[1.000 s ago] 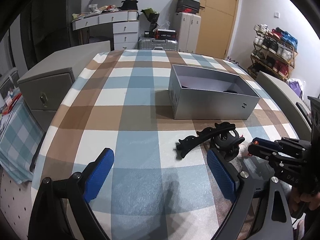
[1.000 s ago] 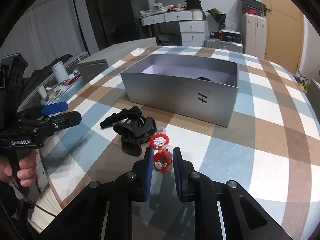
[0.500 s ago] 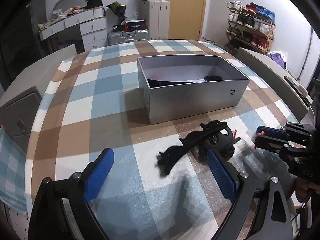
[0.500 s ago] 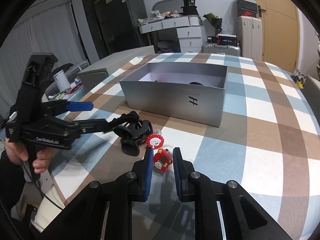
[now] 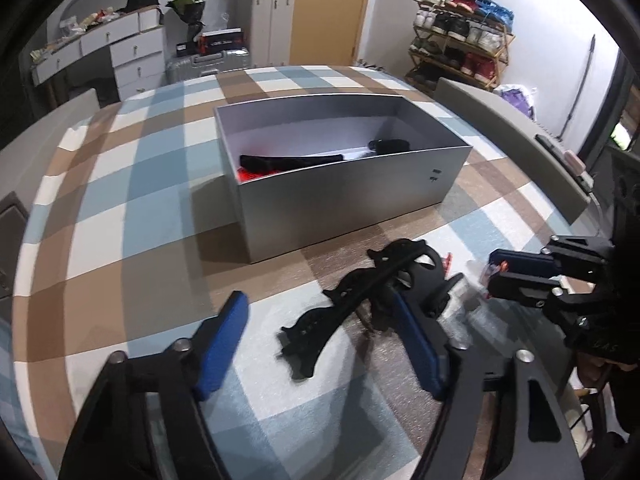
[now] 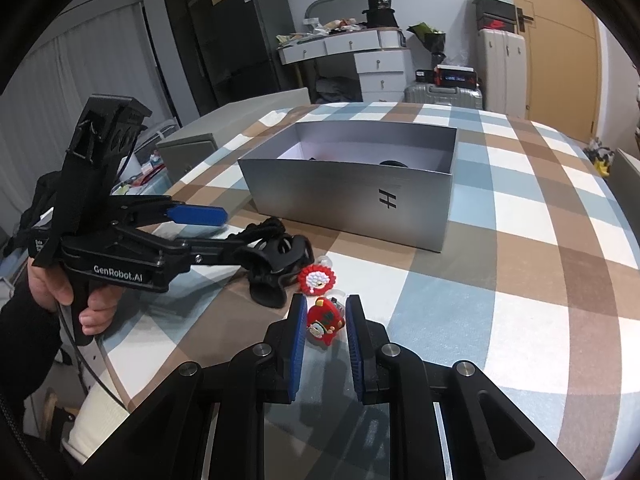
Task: Organize jewelry
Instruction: 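Grasp the red charm with the right tool while the left tool grasps the black toothed clip, then carry the red charm and black clip into the grey box and open both tools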
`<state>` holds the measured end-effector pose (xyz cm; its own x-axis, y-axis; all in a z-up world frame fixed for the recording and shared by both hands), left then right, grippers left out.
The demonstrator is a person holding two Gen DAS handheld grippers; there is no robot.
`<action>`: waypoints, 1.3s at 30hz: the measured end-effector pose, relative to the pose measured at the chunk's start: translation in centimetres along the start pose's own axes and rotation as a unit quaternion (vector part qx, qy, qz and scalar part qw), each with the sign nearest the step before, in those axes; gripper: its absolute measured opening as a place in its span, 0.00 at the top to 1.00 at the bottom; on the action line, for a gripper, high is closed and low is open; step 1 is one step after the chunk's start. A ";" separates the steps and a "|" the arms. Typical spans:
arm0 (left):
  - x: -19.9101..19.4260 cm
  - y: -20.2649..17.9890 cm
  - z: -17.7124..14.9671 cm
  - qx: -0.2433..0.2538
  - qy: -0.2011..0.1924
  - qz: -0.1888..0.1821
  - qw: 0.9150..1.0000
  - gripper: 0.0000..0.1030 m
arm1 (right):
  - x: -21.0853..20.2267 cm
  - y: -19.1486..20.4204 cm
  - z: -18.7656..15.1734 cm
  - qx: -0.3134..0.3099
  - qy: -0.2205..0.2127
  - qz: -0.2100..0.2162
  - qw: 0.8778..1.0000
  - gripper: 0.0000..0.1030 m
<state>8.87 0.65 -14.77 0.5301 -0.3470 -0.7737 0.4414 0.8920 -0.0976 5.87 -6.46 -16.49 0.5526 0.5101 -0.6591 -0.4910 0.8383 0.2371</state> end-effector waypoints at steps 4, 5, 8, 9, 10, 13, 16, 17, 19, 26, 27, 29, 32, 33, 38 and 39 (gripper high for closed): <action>-0.1 -0.6 0.1 0.010 -0.003 -0.032 0.999 0.55 | 0.1 0.2 -0.1 -0.002 0.003 -0.006 1.000 0.82; -0.1 -0.7 0.1 0.013 -0.004 -0.038 0.999 0.61 | 0.1 0.2 -0.1 -0.003 0.004 -0.007 1.000 0.82; -0.2 -1.0 0.1 0.023 -0.007 -0.051 0.998 0.66 | 0.3 0.2 -0.1 -0.002 0.005 -0.009 1.000 0.82; -0.1 -1.0 0.1 0.023 -0.007 -0.058 0.998 0.68 | 0.3 0.2 -0.1 -0.002 0.006 -0.009 1.000 0.82; -0.1 -1.0 0.1 0.021 -0.007 -0.066 0.998 0.69 | 0.3 0.2 -0.1 -0.002 0.006 -0.010 1.000 0.82; 0.0 -1.0 0.1 0.018 -0.005 -0.080 0.997 0.75 | 0.4 0.0 -0.1 0.003 0.008 -0.008 1.000 0.82; 0.2 -1.2 -0.1 0.024 -0.001 -0.087 0.996 0.86 | 0.4 -0.3 -0.1 0.012 0.009 -0.012 1.000 0.82; 0.1 -1.1 -0.2 0.024 -0.002 -0.088 0.996 0.86 | 0.4 -0.4 -0.1 0.013 0.009 -0.014 1.000 0.82; 0.1 -1.2 -0.3 0.022 0.000 -0.096 0.995 0.87 | 0.4 -0.3 -0.1 0.013 0.009 -0.018 1.000 0.82; -0.6 -0.7 -0.8 0.006 -0.012 -0.103 0.995 0.87 | 0.5 -0.2 0.0 0.008 0.014 -0.038 0.999 0.82; -0.9 -0.7 -0.9 0.005 -0.018 -0.101 0.995 0.87 | 0.5 -0.2 0.1 0.008 0.014 -0.039 0.999 0.82; -1.3 -0.5 -1.1 0.001 -0.024 -0.096 0.995 0.87 | 0.3 0.2 0.3 0.003 0.011 -0.040 0.999 0.82; -1.9 -0.2 -1.4 -0.008 -0.026 -0.097 0.995 0.87 | -0.3 0.9 0.9 -0.018 -0.001 -0.039 0.999 0.82; -2.1 -0.1 -1.4 -0.010 -0.025 -0.096 0.995 0.87 | -0.6 1.1 1.2 -0.024 -0.006 -0.039 0.999 0.82; -4.0 0.0 -0.7 -0.008 -0.042 -0.082 0.996 0.87 | -2.0 2.2 3.8 -0.022 -0.041 -0.012 0.999 0.82; -4.4 0.0 -0.4 -0.006 -0.045 -0.077 0.996 0.87 | -2.2 2.3 4.4 -0.020 -0.048 -0.006 0.999 0.82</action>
Point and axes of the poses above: each gripper's, at about its wrist camera, not at the fingertips, and x roughly the way its jaws point, y to its left, z to its top, the point moved 6 cm from there along x, roughly the way its jaws point, and after that the axes turned 5 degrees about x, right-handed, at the moved point
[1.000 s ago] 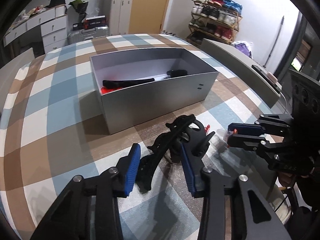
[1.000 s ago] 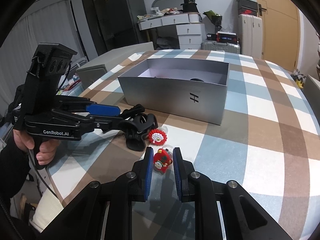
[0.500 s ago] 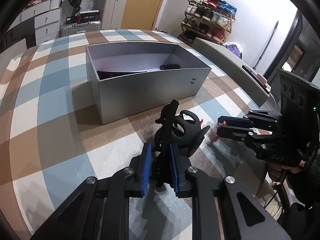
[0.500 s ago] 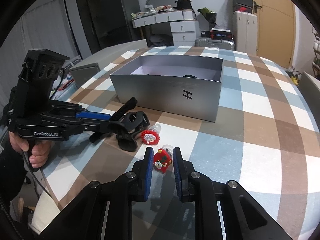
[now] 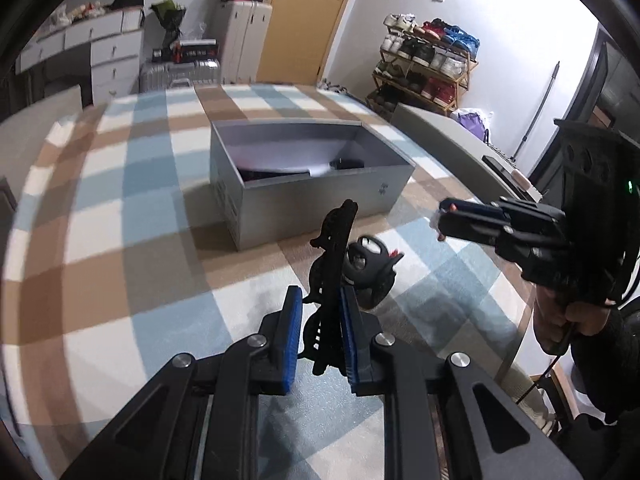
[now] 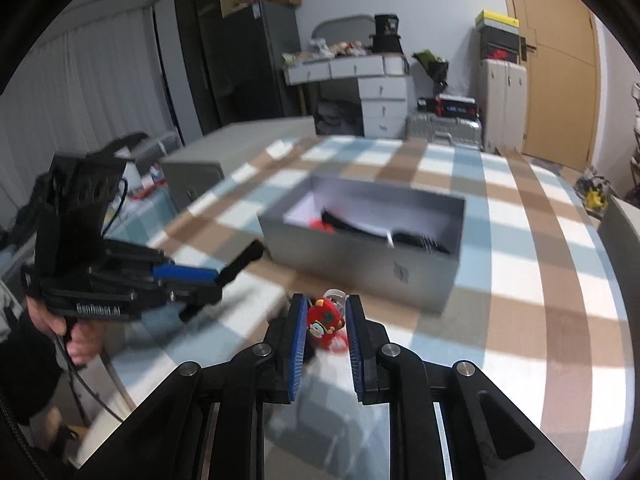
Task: Organize jewelry
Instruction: 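Carry the red charm and black clip into the grey box and open both tools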
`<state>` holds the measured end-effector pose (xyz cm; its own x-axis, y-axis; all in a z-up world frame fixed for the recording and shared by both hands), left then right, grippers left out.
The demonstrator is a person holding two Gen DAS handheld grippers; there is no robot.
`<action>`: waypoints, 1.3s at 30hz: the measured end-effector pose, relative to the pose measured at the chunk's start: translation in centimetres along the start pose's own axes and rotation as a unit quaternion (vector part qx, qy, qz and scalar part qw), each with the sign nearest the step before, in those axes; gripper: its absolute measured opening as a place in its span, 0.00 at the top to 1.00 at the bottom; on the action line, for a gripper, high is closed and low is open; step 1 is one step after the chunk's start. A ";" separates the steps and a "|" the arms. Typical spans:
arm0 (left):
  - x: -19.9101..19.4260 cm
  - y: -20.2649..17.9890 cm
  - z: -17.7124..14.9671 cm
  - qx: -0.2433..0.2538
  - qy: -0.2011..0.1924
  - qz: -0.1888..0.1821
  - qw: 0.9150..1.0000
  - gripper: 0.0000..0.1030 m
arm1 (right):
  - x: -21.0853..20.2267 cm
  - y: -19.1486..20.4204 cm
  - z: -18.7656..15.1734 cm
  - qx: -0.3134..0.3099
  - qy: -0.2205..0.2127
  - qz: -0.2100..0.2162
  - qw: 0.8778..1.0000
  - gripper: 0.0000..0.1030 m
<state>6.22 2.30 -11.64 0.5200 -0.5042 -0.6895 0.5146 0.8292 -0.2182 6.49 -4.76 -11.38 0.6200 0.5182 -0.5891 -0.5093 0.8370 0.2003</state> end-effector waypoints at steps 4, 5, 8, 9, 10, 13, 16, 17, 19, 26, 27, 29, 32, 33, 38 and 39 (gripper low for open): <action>-1.3 -0.2 1.9 0.010 -0.011 0.053 0.998 0.87 | 0.0 -0.1 2.3 0.040 -0.015 0.040 0.998 0.82; -1.4 -0.2 2.2 0.011 -0.014 0.065 0.998 0.87 | -0.1 -0.3 2.8 0.054 -0.021 0.052 0.997 0.82; -1.8 -0.3 3.5 0.007 -0.032 0.067 0.997 0.87 | 0.0 -1.0 4.4 0.074 -0.035 0.061 0.995 0.82; -1.7 -0.3 3.9 0.008 -0.033 0.068 0.997 0.87 | 0.0 -1.1 4.8 0.075 -0.038 0.064 0.994 0.82; -1.3 -0.4 4.5 0.014 -0.034 0.075 0.997 0.87 | 0.2 -1.2 5.2 0.074 -0.040 0.067 0.994 0.82; -0.3 0.0 5.9 0.022 -0.032 0.090 0.995 0.87 | 0.8 -1.4 6.4 0.065 -0.046 0.074 0.994 0.82; 0.8 0.6 7.1 0.014 -0.032 0.084 0.996 0.87 | 1.3 -1.8 7.1 0.058 -0.052 0.076 0.994 0.82; 1.0 0.7 7.3 0.014 -0.032 0.084 0.996 0.87 | 1.5 -1.9 7.2 0.054 -0.054 0.073 0.994 0.82; 1.7 0.8 7.9 0.016 -0.031 0.085 0.996 0.87 | 2.2 -2.4 7.5 0.048 -0.055 0.066 0.995 0.82; 3.7 -0.3 9.3 0.056 -0.012 0.083 0.995 0.87 | 3.5 -4.4 7.8 0.047 -0.055 0.057 0.996 0.82; 4.0 -0.4 9.4 0.062 -0.008 0.084 0.994 0.87 | 3.7 -4.7 7.8 0.049 -0.056 0.057 0.996 0.82; 4.6 -0.4 9.6 0.076 0.002 0.088 0.993 0.87 | 4.1 -5.1 7.9 0.048 -0.055 0.054 0.996 0.82; 5.3 -0.1 9.8 0.088 0.014 0.093 0.992 0.87 | 4.5 -5.7 8.0 0.052 -0.056 0.052 0.996 0.82; 5.5 0.0 9.8 0.091 0.018 0.093 0.991 0.87 | 4.7 -6.0 7.9 0.055 -0.054 0.054 0.996 0.82; 6.1 0.2 9.7 0.097 0.030 0.094 0.990 0.87 | 5.7 -6.6 7.6 0.062 -0.043 0.054 0.996 0.82; 6.2 0.2 9.6 0.099 0.031 0.087 0.991 0.87 | 5.9 -6.7 7.5 0.063 -0.041 0.055 0.996 0.82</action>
Point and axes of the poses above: each gripper's, at about its wrist camera, not at the fingertips, and x roughly the way its jaws point, y to its left, z to its top, the point moved 6 cm from there along x, roughly the way its jaws point, and after that the axes turned 5 degrees about x, right-handed, at the moved point
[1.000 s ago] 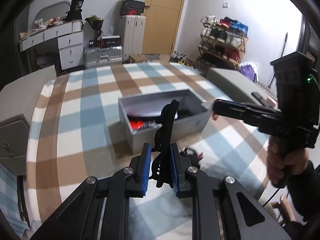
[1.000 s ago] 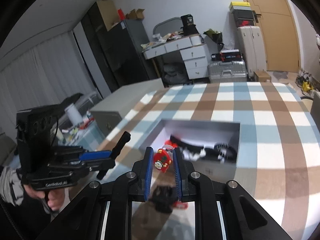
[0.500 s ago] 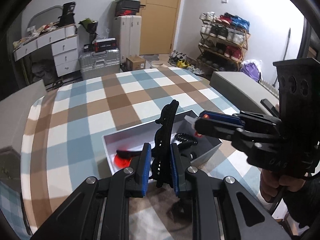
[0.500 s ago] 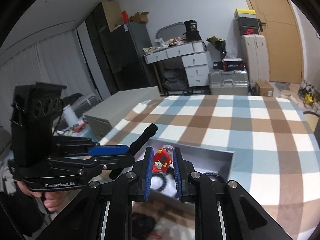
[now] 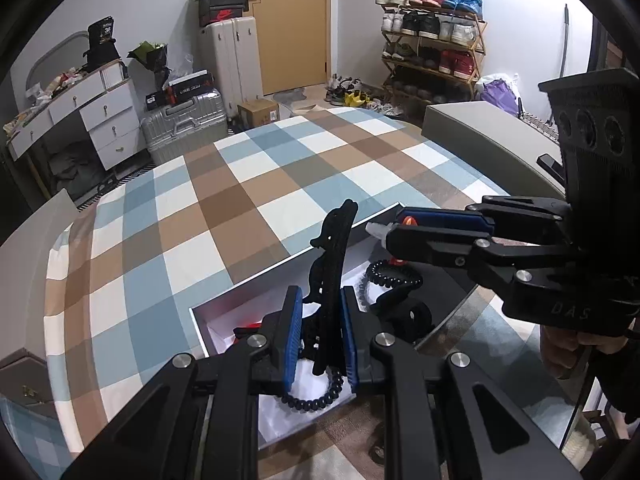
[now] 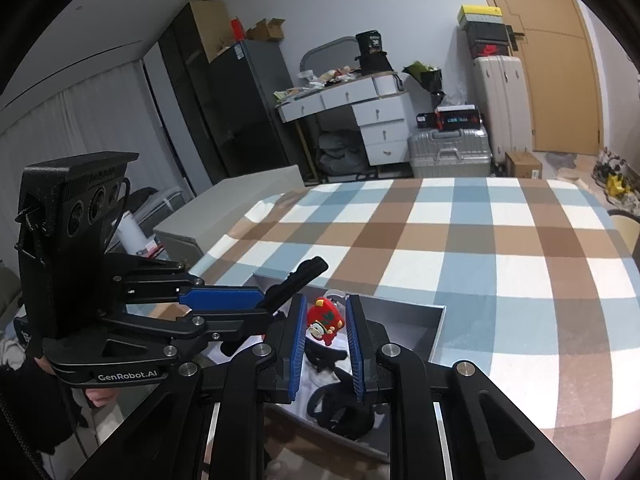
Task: Organize jewelry
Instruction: 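Carry the red charm and black clip into the grey box and open both tools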
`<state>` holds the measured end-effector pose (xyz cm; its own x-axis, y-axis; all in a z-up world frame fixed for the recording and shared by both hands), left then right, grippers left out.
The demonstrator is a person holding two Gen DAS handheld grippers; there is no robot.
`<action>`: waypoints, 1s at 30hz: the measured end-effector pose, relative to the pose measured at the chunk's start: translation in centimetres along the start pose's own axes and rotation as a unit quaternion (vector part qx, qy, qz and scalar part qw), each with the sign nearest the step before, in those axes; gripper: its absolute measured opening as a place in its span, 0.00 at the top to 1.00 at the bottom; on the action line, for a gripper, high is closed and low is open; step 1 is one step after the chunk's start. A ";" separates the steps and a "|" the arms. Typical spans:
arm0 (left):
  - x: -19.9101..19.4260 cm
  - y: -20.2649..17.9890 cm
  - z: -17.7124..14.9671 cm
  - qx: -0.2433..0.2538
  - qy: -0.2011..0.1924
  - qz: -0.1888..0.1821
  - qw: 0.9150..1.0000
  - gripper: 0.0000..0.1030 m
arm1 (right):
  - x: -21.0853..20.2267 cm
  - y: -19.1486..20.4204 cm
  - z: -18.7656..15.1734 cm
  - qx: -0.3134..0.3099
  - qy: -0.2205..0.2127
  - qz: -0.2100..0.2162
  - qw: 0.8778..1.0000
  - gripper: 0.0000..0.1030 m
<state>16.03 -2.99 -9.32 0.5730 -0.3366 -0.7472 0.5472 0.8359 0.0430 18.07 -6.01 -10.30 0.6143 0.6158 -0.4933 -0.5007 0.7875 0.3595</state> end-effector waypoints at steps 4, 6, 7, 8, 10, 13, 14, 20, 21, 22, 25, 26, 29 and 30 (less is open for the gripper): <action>0.7 0.0 -0.2 0.006 0.007 -0.006 1.000 0.87 | 0.8 -0.5 -0.3 0.004 0.011 -0.004 1.000 0.82; 1.0 0.0 -0.1 0.008 0.009 -0.007 1.000 0.87 | 1.0 -0.6 -0.5 0.006 0.013 -0.004 1.000 0.82; 1.0 -0.1 0.0 0.010 0.008 -0.011 1.000 0.87 | 1.0 -0.6 -0.5 0.007 0.014 -0.004 1.000 0.81; 1.1 -0.1 0.0 0.011 0.007 -0.012 1.000 0.87 | 1.1 -0.6 -0.6 0.007 0.014 -0.004 1.000 0.81; 1.2 0.0 0.0 0.012 0.009 -0.011 1.000 0.87 | 1.3 -0.8 -0.6 0.008 0.016 -0.005 1.000 0.80; 1.2 0.5 0.1 0.004 0.003 0.008 1.000 0.85 | 1.4 -1.0 -0.7 0.012 0.014 -0.009 1.000 0.79; 1.3 0.8 0.0 0.000 0.004 0.011 1.000 0.78 | 1.3 -1.0 -0.7 0.014 0.011 -0.008 1.000 0.79; 0.1 1.5 -0.1 -0.032 -0.026 0.003 0.999 0.55 | 0.4 -1.3 -0.9 0.023 -0.001 -0.012 1.000 0.59; -0.1 1.5 -0.1 -0.033 -0.028 0.010 0.999 0.55 | 0.2 -1.3 -0.9 0.022 -0.003 -0.013 1.000 0.58; -0.3 1.6 -0.1 -0.036 -0.030 0.015 0.999 0.55 | -0.2 -1.2 -1.0 0.022 -0.006 -0.015 1.000 0.56; -0.8 1.8 -0.3 -0.050 -0.036 0.019 0.998 0.55 | -1.0 -1.2 -1.1 0.026 -0.013 -0.022 0.999 0.48; -1.1 1.8 -0.4 -0.055 -0.039 0.020 0.997 0.53 | -1.1 -1.2 -1.2 0.028 -0.014 -0.023 0.999 0.47; -1.7 1.8 -0.7 -0.067 -0.048 0.026 0.996 0.45 | -1.9 -0.9 -1.4 0.029 -0.017 -0.026 0.999 0.46; -2.0 1.7 -0.8 -0.070 -0.052 0.030 0.996 0.44 | -2.2 -0.7 -1.4 0.028 -0.019 -0.026 0.999 0.45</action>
Point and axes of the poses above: each gripper's, at about its wrist camera, not at the fingertips, and x roughly the way its jaws point, y to its left, z to its top, the point moved 6 cm from there along x, roughly the way its jaws point, and after that the axes turned 5 degrees about x, right-handed, at the moved point
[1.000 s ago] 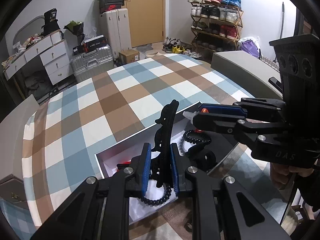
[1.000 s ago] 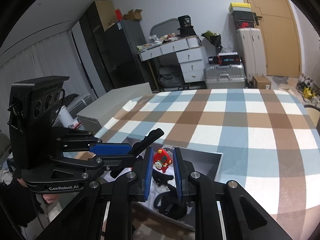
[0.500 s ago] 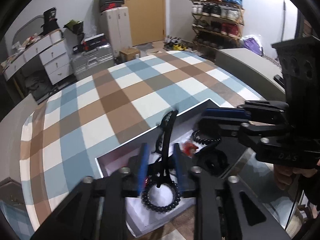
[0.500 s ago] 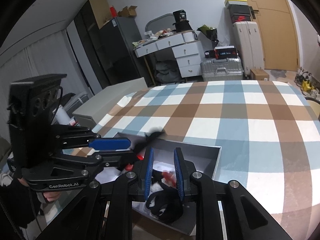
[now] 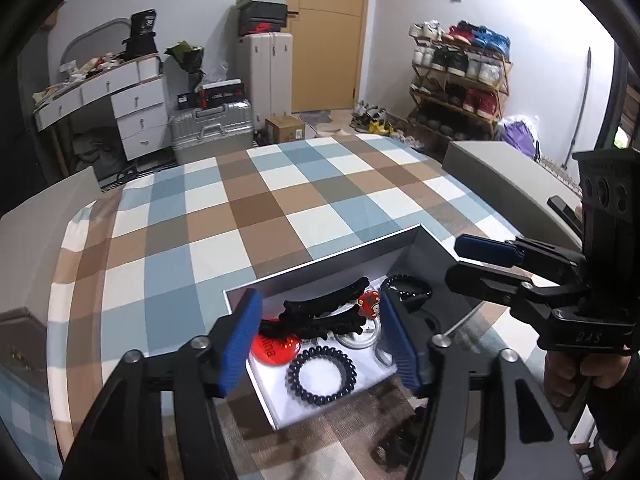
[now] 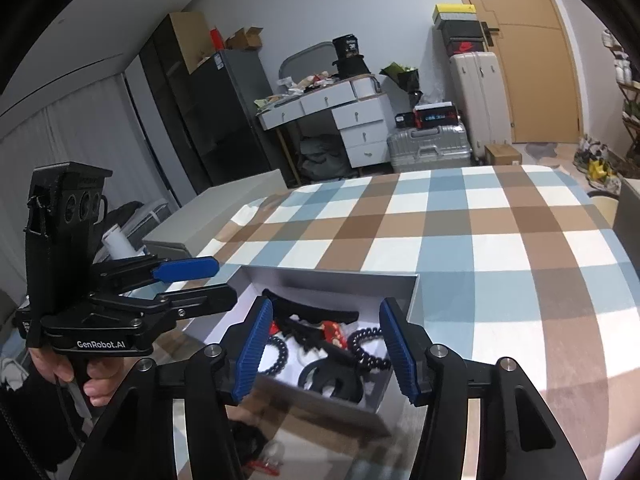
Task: Organize jewelry
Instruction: 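Carry the red charm and black clip into the grey box and open both tools, then withdraw both tools from the box toward the black claw clip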
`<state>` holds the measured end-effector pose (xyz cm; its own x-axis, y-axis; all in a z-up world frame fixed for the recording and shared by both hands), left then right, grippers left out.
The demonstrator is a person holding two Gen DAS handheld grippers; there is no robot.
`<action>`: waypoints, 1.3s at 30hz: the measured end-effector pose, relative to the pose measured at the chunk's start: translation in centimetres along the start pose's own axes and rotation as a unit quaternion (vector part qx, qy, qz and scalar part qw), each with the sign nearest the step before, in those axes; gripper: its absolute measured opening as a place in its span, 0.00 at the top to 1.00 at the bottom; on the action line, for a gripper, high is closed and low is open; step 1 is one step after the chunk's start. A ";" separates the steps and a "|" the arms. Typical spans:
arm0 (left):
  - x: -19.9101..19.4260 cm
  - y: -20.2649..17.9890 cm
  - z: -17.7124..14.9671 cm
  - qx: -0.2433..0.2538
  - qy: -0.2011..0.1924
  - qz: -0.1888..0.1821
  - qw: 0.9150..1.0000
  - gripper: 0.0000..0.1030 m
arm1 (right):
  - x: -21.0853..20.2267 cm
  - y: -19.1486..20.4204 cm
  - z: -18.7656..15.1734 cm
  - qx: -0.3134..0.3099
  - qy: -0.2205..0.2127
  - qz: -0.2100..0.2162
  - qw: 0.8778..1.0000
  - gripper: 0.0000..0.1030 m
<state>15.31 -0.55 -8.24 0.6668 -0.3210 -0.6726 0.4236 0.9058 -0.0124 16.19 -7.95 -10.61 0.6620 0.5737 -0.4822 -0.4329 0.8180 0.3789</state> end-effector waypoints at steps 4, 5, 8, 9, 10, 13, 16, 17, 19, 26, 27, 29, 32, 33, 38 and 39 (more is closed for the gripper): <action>-1.0 -0.1 -0.3 -0.014 -0.007 0.009 1.000 0.44 | -1.2 0.8 -0.2 -0.004 -0.006 -0.003 1.000 0.33; -1.1 -0.1 -0.4 -0.016 -0.009 0.011 1.000 0.40 | -1.3 0.9 -0.2 -0.005 -0.005 -0.006 1.000 0.29; -2.2 0.2 -0.6 -0.033 -0.026 0.028 0.999 0.19 | -2.0 1.5 -0.3 -0.006 -0.003 -0.008 1.000 0.28; -2.5 0.4 -0.7 -0.040 -0.031 0.032 0.998 0.19 | -2.3 1.7 -0.4 -0.007 -0.005 -0.007 1.000 0.28; -2.8 0.4 -0.9 -0.043 -0.033 0.033 0.998 0.19 | -2.7 1.9 -0.4 -0.008 -0.007 -0.007 1.000 0.28; -3.1 0.4 -1.3 -0.053 -0.030 0.032 0.998 0.19 | -3.7 2.2 -0.6 -0.011 -0.015 -0.010 1.000 0.23; -3.3 -0.2 -2.2 -0.059 -0.022 0.019 0.998 0.19 | -4.5 2.3 -1.0 -0.006 -0.020 -0.012 1.000 0.18; -3.3 -0.4 -2.4 -0.058 -0.020 0.017 0.998 0.18 | -4.7 2.3 -1.2 -0.005 -0.019 -0.014 1.000 0.16; -3.4 -0.6 -3.0 -0.060 -0.016 0.025 0.998 0.13 | -4.9 2.3 -1.7 -0.005 -0.014 -0.024 1.000 0.13; -3.6 -0.7 -5.4 -0.108 -0.006 0.035 0.994 0.05 | -5.4 1.6 -4.4 0.007 0.002 -0.036 0.999 0.11; -3.6 -0.9 -5.7 -0.112 -0.004 0.036 0.993 0.05 | -5.5 1.5 -4.9 0.009 0.007 -0.038 0.999 0.11; -3.5 -1.4 -6.3 -0.112 -0.002 0.037 0.993 0.05 | -5.5 1.2 -5.7 0.011 0.012 -0.044 0.999 0.08; -3.5 -2.2 -6.9 -0.108 0.000 0.055 0.993 0.04 | -5.3 0.6 -6.9 0.017 0.029 -0.051 0.998 0.07; -3.5 -2.4 -7.1 -0.108 0.004 0.058 0.992 0.04 | -5.1 0.4 -7.4 0.020 0.037 -0.054 0.998 0.07; -2.7 -3.2 -8.1 -0.116 0.023 0.052 0.992 0.04 | -5.4 -0.4 -8.5 0.034 0.046 -0.066 0.996 0.07; -2.5 -3.2 -8.2 -0.117 0.028 0.055 0.991 0.04 | -5.5 -0.5 -8.6 0.034 0.047 -0.069 0.996 0.07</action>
<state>7.23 -0.40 -12.60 0.6631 -0.2076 -0.7192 0.1932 0.9757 -0.1036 7.50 -11.15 -14.97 0.6509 0.4609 -0.6033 -0.2976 0.8859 0.3559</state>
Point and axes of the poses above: each gripper's, at about its wrist camera, not at the fingertips, and x roughly the way its jaws point, y to its left, z to its top, the point moved 6 cm from there along x, roughly the way its jaws point, and after that the axes turned 5 degrees about x, right-handed, at the moved point
